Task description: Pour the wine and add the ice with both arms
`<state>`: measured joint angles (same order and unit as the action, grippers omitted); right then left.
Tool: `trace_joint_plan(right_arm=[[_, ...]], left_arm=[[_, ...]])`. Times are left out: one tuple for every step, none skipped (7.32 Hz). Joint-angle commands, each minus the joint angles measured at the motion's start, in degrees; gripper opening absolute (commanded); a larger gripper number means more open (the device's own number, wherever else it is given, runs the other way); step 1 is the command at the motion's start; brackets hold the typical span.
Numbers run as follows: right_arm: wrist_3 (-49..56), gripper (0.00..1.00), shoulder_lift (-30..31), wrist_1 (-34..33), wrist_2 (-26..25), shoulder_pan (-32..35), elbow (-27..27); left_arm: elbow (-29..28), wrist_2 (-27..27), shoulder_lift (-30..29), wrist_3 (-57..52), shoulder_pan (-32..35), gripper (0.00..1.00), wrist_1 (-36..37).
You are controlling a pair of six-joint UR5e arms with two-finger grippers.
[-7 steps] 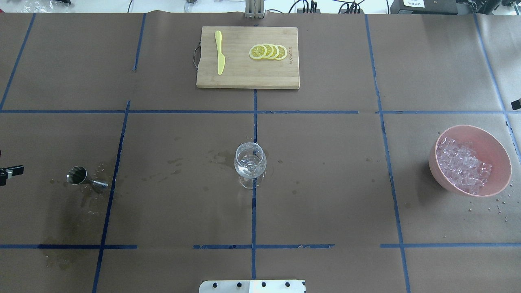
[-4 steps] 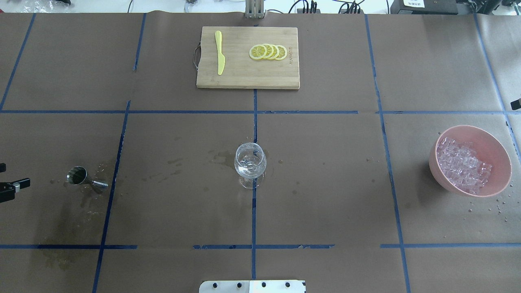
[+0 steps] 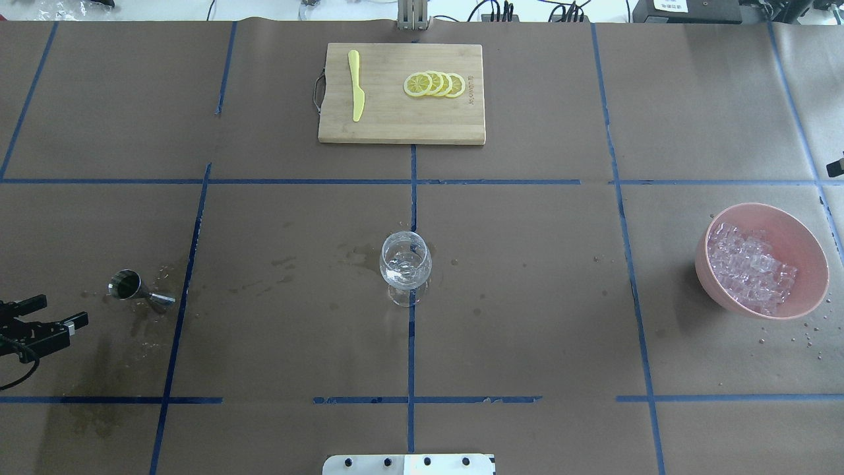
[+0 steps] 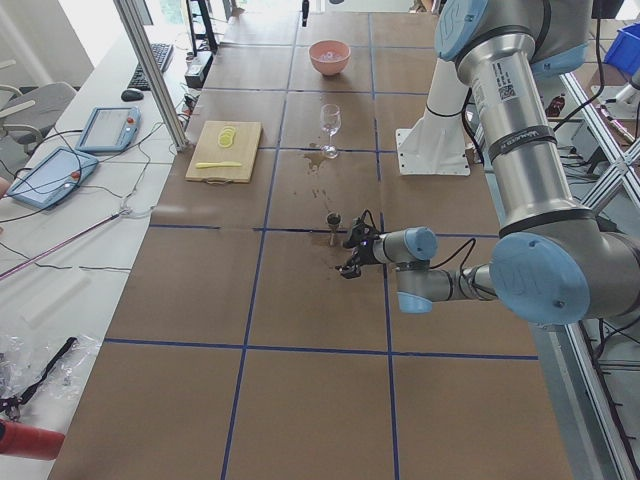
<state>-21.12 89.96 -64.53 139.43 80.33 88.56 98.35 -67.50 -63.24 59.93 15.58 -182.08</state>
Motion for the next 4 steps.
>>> trace_joint_plan(right_arm=[[-0.06, 1.00, 0.13, 0.02, 1.19, 0.00, -0.06], [0.03, 1.00, 0.13, -0.07, 1.37, 0.00, 0.03], [-0.06, 1.00, 0.13, 0.02, 1.46, 0.00, 0.03], [-0.06, 1.00, 0.13, -0.07, 1.46, 0.00, 0.03]], left_arm=[[0.00, 14.87, 0.05, 4.47, -9.82, 0.99, 0.14], [0.00, 19.20, -0.04, 5.97, -11.69, 0.99, 0.14], [0.00, 24.99, -0.04, 7.20, -15.54, 0.99, 0.32], [0.00, 27.75, -0.12, 7.39, -17.49, 0.99, 0.67]])
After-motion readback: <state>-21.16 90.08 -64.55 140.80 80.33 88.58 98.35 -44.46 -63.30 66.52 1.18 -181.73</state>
